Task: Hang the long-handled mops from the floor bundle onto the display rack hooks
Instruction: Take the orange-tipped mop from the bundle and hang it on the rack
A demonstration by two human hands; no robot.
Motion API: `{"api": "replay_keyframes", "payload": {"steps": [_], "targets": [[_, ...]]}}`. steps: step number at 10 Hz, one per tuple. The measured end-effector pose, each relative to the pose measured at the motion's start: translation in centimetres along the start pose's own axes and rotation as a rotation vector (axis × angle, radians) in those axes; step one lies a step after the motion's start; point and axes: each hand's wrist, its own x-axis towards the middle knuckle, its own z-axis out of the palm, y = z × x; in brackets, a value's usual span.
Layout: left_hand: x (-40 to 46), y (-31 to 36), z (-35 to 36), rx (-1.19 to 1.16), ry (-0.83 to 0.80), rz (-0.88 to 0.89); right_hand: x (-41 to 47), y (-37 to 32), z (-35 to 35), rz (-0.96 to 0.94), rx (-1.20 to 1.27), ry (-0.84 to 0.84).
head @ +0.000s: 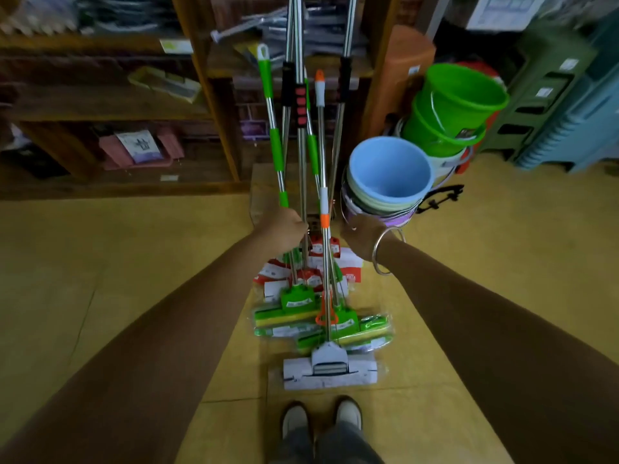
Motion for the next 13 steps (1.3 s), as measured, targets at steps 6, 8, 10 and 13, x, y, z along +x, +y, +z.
{"api": "replay_keyframes", "payload": {"steps": [6,8,10,13], "targets": [[28.9,-15.9,20.4,-0.167,0.103,-0.083,30.3,14.1,19.5,0.101,0.218,-0.065],[35.7,-19.7,27.7,-0.27,0.066,-0.087,37.9,18.1,24.8,0.069,0.357,0.151],[40.3,-20.5,31.5,-0.289,0.045,-0.053,43.0,18.4,26.3,0.011,0.43,0.324],[39.1,-20.6,31.5,-0.199,0.126,0.002,43.1,17.0,26.7,-0.096,0.613,0.364]]}}
